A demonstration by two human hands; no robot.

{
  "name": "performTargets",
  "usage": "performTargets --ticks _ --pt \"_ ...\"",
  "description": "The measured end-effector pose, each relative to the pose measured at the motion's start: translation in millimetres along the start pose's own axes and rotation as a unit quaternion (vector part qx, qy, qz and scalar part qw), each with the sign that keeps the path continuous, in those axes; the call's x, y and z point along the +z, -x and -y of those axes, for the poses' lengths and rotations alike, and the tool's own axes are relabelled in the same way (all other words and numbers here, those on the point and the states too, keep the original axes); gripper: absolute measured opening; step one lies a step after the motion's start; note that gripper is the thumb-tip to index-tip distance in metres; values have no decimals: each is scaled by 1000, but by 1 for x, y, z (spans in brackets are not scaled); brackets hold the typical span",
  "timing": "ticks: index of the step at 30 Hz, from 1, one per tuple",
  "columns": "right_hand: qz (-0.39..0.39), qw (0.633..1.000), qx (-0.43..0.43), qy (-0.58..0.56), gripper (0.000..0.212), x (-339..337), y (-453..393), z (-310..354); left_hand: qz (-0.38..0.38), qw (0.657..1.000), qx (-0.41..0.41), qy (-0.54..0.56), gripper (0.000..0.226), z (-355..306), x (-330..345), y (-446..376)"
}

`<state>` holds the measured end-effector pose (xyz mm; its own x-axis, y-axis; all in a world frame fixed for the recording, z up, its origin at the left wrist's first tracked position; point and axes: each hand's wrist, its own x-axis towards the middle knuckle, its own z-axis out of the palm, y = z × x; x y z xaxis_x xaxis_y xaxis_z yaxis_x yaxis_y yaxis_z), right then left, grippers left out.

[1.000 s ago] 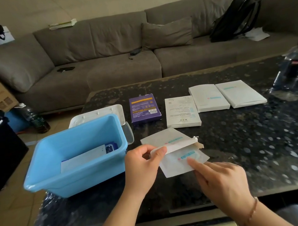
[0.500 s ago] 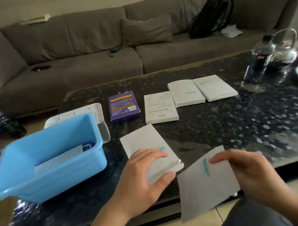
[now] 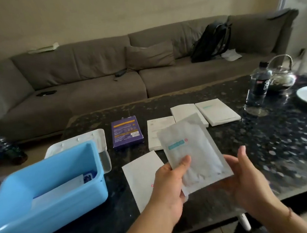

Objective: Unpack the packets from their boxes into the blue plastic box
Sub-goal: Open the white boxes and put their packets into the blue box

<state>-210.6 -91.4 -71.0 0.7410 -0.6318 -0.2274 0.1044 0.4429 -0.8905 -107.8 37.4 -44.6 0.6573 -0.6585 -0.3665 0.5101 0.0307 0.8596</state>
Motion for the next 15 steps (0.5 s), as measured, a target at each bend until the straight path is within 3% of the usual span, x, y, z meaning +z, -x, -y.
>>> performTargets --ticks 2,6,8,11,15 --pt "15 1000 -7 25 63 20 8 -7 -56 998 17 26 25 -4 0 0" --pt "18 997 -52 57 22 60 13 -10 -72 995 49 48 36 -15 -7 7" --pt "44 997 -38 58 21 72 9 -8 -96 990 97 28 36 -27 -21 11" --pt "82 992 -36 93 25 90 4 1 -163 961 218 -41 8 -62 -60 17" --pt "139 968 -50 202 28 126 -11 10 -181 925 283 -177 27 -113 -126 32"
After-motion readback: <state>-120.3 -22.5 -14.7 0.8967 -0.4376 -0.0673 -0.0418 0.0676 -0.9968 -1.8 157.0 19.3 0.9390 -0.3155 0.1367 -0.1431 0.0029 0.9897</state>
